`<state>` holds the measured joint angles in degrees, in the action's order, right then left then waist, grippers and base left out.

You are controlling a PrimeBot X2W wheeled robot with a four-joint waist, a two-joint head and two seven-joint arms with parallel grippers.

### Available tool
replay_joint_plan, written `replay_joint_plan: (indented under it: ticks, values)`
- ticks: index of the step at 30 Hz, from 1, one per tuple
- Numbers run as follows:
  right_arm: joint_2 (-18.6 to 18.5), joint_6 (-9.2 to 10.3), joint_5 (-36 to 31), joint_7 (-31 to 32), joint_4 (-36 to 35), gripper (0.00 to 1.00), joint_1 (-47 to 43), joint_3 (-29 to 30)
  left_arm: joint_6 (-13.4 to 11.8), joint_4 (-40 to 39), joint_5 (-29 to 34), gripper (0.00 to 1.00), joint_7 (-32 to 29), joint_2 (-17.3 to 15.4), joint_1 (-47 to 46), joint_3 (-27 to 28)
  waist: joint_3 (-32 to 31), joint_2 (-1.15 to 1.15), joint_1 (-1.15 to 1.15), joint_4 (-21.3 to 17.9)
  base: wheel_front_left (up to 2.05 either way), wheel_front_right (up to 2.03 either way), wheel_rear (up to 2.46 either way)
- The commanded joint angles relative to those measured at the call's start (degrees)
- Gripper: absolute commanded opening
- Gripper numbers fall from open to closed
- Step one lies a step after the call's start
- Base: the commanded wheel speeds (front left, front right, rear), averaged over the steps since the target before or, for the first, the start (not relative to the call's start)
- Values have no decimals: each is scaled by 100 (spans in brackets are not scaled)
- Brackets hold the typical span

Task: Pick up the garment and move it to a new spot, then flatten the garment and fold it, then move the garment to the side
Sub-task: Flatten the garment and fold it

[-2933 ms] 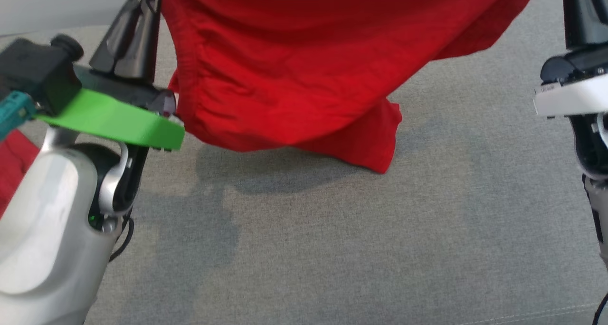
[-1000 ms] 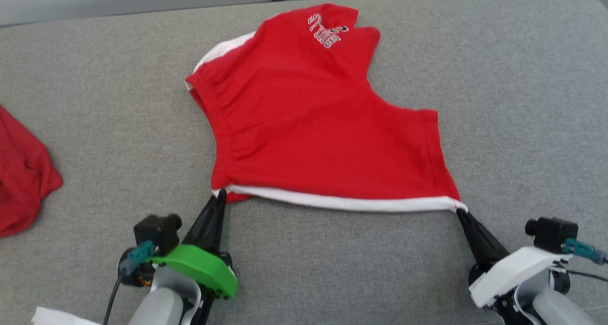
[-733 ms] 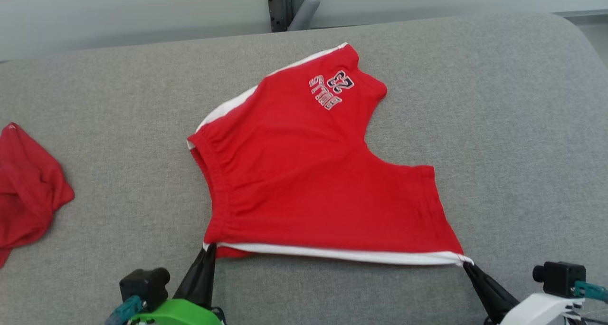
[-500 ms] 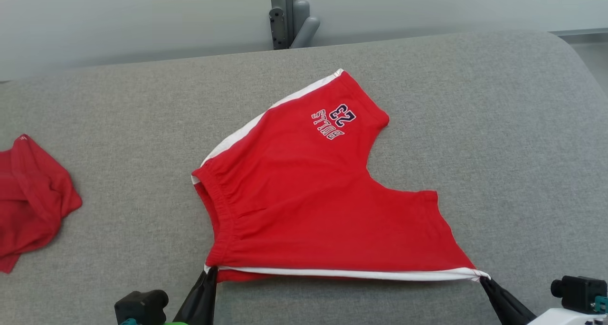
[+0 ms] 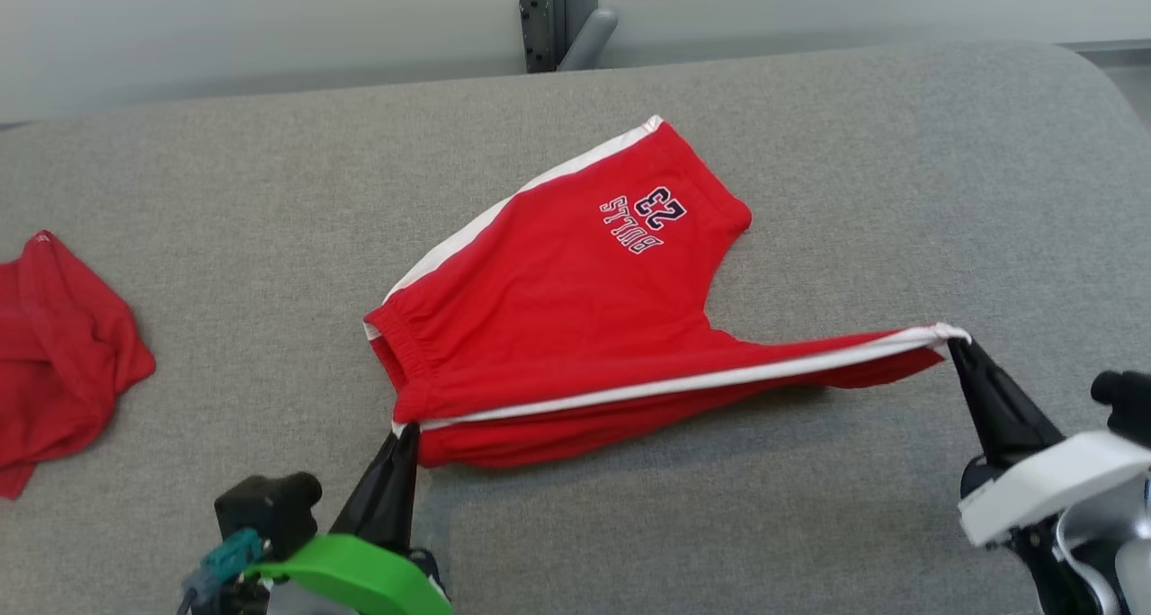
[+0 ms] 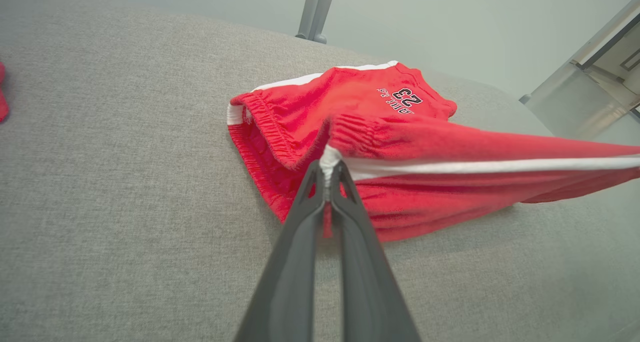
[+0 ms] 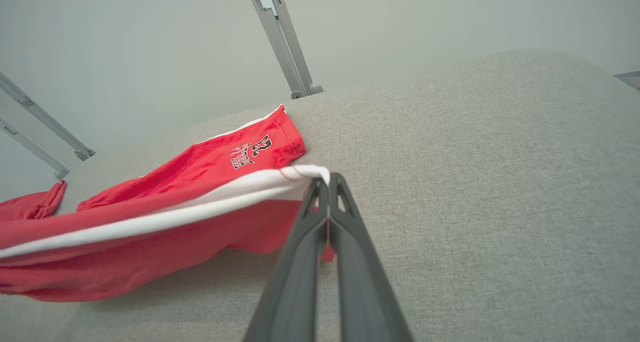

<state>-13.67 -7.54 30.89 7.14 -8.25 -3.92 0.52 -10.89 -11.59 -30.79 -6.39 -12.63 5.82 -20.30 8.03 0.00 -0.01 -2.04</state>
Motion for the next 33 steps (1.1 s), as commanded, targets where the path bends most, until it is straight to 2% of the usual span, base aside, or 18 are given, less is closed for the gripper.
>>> replay_joint_plan:
  ticks: [1, 9, 13, 20, 26, 30, 31, 32, 33]
  values:
    - [-143, 10, -70, -111, 149, 0, 357, -5, 69, 61, 72, 0, 39, 17, -307, 23, 371, 0, 1, 138, 0, 0, 0]
    - [-865, 10, 180, -615, 1190, 0, 2659, -668, 412, 675, -1, 0, 369, 350, -1695, 54, 1464, 0, 1, 649, 0, 0, 0]
    - [-1131, 5, 253, -710, 1929, 0, 3866, -1413, 618, 1184, 7, 0, 578, 465, -2266, 35, 1758, 0, 1, 891, 0, 0, 0]
    - [-1231, 5, 560, -872, 3359, 0, 5328, -2551, 832, 1909, -104, 0, 967, 694, -2830, -37, 2086, 0, 1, 1295, 0, 0, 0]
    - [-1251, 6, 841, -1091, 4379, 0, 6002, -3231, 983, 2407, -270, 0, 1206, 829, -3050, -153, 2252, 0, 1, 1492, 0, 0, 0]
    - [-1249, 6, 1002, -1237, 4679, 0, 6170, -3552, 1054, 2573, -315, 0, 1313, 880, -3145, -238, 2278, 0, 1, 1511, 0, 0, 0]
    - [-1249, 6, 1053, -1297, 4750, 0, 6216, -3641, 1071, 2621, -282, 33, 1348, 884, -3174, -277, 2279, 0, 1, 1499, 0, 0, 0]
    - [-1240, 7, 1112, -1358, 4832, 0, 6239, -3732, 1062, 2671, -262, 97, 1384, 881, -3184, -275, 2268, 0, 1, 1475, 0, 0, 0]
    - [-1228, 7, 1159, -1391, 4912, 21, 6241, -3832, 1063, 2714, -265, 100, 1430, 880, -3193, -281, 2246, 0, 1, 1443, 0, 0, 0]
